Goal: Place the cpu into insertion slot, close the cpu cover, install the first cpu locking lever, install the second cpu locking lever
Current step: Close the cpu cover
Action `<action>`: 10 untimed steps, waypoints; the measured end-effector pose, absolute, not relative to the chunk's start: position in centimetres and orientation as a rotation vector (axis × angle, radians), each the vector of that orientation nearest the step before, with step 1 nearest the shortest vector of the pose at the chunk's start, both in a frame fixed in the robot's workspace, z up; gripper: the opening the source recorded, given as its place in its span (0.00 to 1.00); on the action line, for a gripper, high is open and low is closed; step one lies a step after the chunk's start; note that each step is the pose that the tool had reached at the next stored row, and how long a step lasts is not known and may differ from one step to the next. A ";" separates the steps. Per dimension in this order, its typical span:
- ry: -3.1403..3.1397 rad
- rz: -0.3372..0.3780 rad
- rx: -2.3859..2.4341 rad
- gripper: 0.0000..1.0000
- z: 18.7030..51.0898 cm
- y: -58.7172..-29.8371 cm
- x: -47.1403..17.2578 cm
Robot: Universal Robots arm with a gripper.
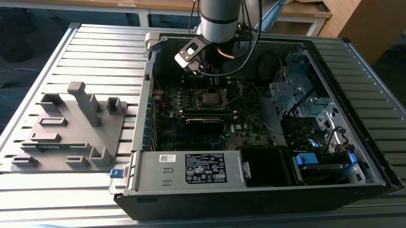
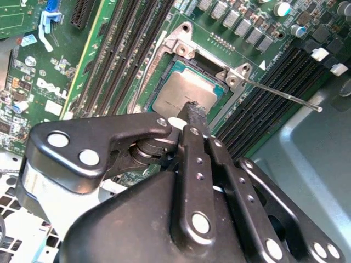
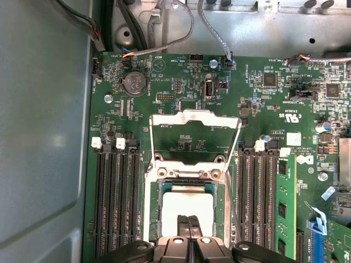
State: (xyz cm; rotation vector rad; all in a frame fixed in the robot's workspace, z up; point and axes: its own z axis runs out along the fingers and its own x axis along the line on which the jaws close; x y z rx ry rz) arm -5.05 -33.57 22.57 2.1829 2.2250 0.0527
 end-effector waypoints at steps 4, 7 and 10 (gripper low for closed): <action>2.225 0.052 2.183 0.11 22.6 -33.6 -5.1; 2.225 0.053 2.183 0.11 22.7 -33.6 -5.1; 2.225 0.053 2.183 0.11 22.7 -33.6 -5.1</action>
